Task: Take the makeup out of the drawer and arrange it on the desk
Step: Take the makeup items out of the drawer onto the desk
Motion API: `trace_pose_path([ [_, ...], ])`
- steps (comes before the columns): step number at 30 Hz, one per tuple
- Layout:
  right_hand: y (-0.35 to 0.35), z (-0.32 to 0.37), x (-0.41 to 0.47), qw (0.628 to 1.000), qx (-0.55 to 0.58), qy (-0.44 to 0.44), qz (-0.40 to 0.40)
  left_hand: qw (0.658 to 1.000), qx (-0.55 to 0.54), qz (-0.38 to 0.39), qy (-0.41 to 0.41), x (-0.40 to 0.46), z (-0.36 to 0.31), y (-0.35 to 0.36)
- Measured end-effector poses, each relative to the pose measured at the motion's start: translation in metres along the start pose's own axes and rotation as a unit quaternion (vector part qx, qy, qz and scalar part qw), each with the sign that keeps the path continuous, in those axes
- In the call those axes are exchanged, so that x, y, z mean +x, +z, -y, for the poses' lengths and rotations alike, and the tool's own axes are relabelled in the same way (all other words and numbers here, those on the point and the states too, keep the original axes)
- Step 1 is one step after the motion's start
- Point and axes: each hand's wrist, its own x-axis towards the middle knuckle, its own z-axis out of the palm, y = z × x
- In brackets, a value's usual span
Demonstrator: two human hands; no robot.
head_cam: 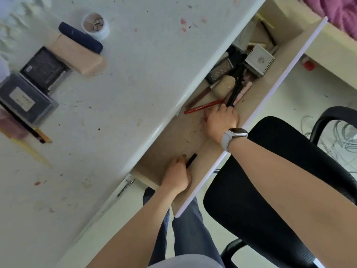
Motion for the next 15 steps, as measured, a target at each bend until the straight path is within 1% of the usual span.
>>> trace_pose_path([
  [4, 0.004, 0.011, 0.000, 0.998, 0.061, 0.033, -0.003, 0.999, -0.051, -0.002, -0.006, 0.001, -0.005, -0.003],
  [7, 0.006, 0.019, -0.002, 0.992, 0.113, 0.056, -0.008, 0.998, -0.064, -0.013, -0.001, 0.000, -0.006, -0.004],
  [12, -0.004, 0.018, -0.014, 0.974, 0.224, 0.036, 0.017, 0.995, -0.099, -0.023, 0.025, -0.008, -0.003, -0.017],
  [15, -0.019, 0.011, -0.024, 0.957, 0.290, 0.020, 0.026, 0.993, -0.095, -0.060, 0.040, -0.019, -0.001, -0.034],
])
